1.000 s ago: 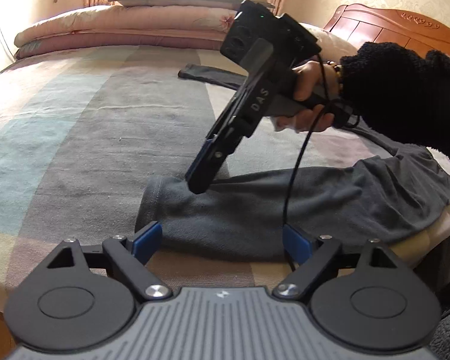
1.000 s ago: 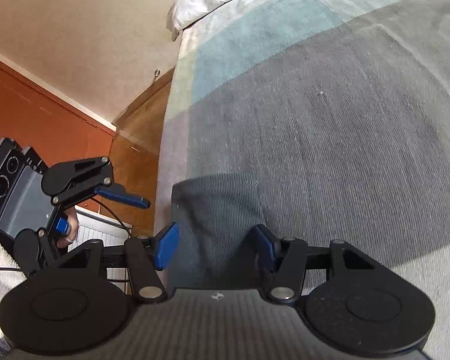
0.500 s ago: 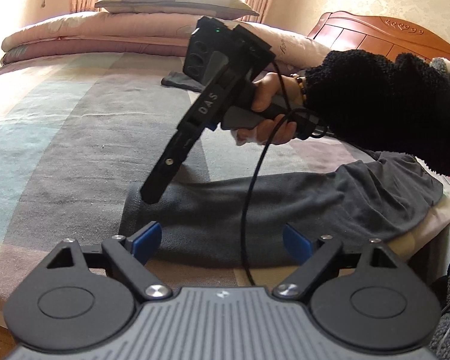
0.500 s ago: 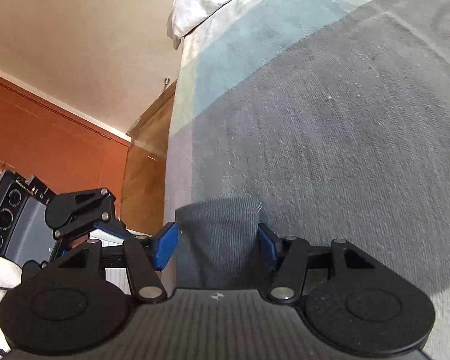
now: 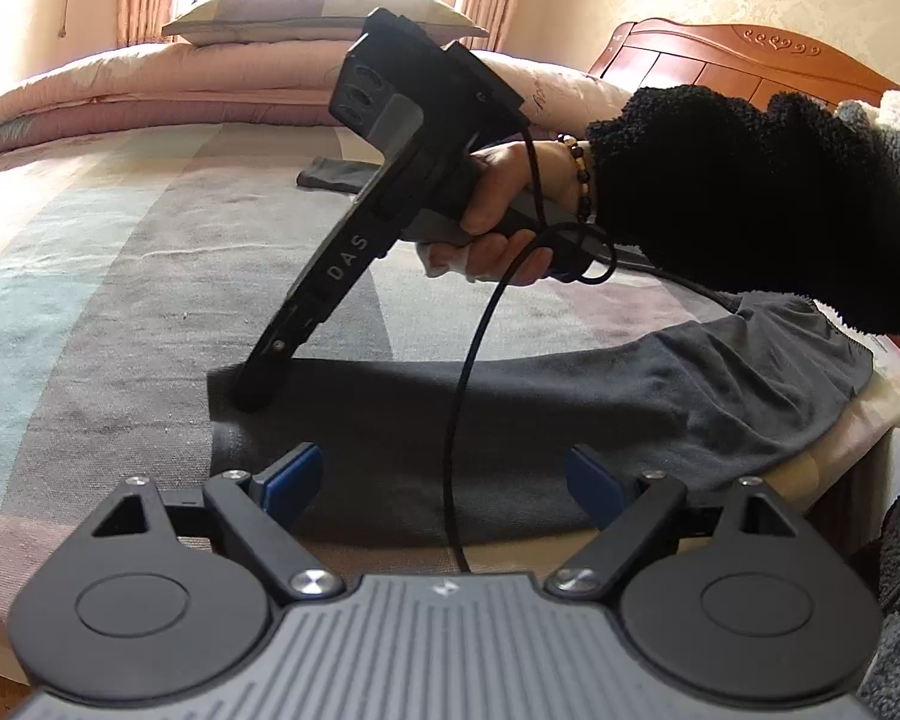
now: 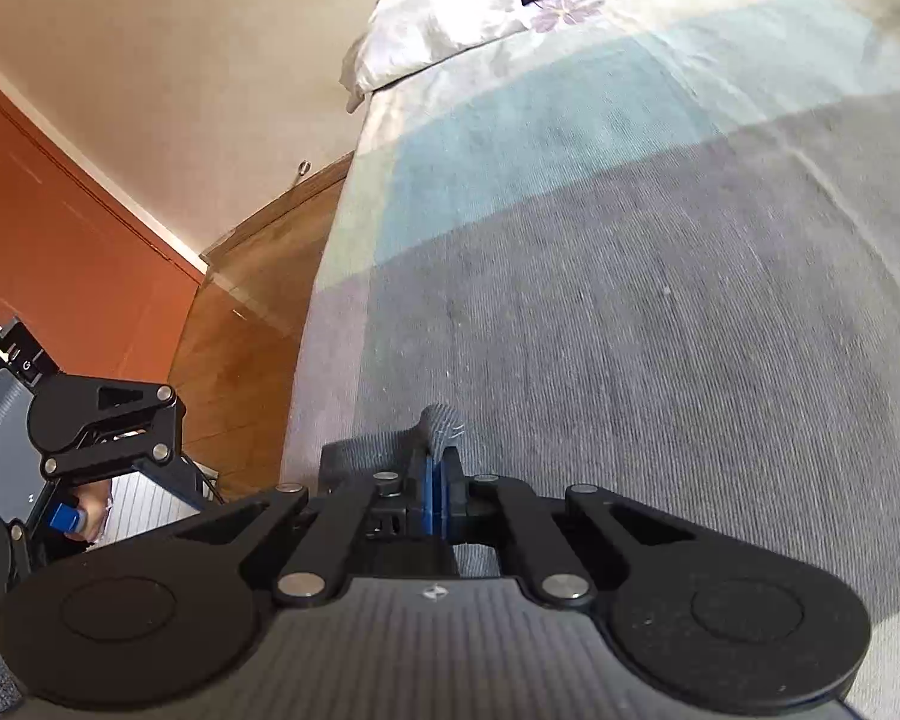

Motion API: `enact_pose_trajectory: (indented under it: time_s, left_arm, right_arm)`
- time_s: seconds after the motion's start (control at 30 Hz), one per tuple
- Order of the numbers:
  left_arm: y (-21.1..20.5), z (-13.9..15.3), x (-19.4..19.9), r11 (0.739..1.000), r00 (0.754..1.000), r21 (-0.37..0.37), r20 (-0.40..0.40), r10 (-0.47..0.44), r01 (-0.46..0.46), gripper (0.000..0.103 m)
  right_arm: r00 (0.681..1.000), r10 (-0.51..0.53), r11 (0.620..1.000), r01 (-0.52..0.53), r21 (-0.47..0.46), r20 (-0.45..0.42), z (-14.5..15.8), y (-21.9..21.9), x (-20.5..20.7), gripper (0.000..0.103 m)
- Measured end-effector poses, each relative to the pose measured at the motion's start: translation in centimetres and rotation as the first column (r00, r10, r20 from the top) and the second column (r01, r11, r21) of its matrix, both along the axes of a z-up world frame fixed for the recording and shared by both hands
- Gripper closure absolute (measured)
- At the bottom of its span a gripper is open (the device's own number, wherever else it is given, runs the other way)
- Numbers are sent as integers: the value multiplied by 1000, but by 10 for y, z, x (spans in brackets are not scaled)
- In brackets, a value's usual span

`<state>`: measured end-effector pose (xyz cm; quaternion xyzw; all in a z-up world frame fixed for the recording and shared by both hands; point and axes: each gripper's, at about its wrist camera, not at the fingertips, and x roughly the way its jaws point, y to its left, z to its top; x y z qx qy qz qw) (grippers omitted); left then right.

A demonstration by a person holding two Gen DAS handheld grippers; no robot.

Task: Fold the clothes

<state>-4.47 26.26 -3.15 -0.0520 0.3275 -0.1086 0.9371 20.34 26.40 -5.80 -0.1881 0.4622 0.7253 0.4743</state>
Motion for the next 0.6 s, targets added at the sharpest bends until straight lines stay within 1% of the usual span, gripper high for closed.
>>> enact_pose_trajectory:
  time_s: [0.1, 0.23, 0.27, 0.33, 0.4, 0.43, 0.5, 0.53, 0.6]
  left_arm:
    - [1, 3, -3, 1000, 1000, 8, 7, 11, -11, 15]
    - [4, 6, -6, 999, 999, 9, 13, 33, -33, 15]
    - [4, 7, -8, 999, 999, 12, 13, 36, -36, 15]
    - [3, 9, -11, 999, 999, 24, 13, 38, -39, 15]
    - [4, 11, -16, 999, 999, 33, 15, 39, -39, 15]
    - [4, 13, -19, 999, 999, 37, 15, 39, -40, 15]
    - [4, 16, -24, 998, 999, 44, 13, 34, -34, 14]
    - [3, 17, -27, 998, 999, 46, 11, 33, -33, 14]
    - [0, 18, -33, 998, 999, 51, 7, 31, -31, 13]
  right_arm:
    - [998, -6, 1000, 5, 17, 55, 3, 12, -1, 100]
    - [994, -53, 997, 58, -48, 99, -10, 18, 4, 99]
    - [992, -72, 996, 76, -44, 100, -8, 14, 6, 94]
    - [985, -112, 993, 115, -14, 130, 5, 5, 5, 87]
    - [981, -140, 990, 137, 32, 136, 24, -5, 2, 87]
    - [980, -139, 990, 133, 52, 139, 34, -10, -3, 87]
    - [983, -103, 993, 93, 75, 154, 50, -19, -19, 87]
    - [984, -85, 995, 74, 73, 159, 53, -22, -29, 87]
    - [985, -45, 998, 37, 50, 169, 51, -26, -52, 87]
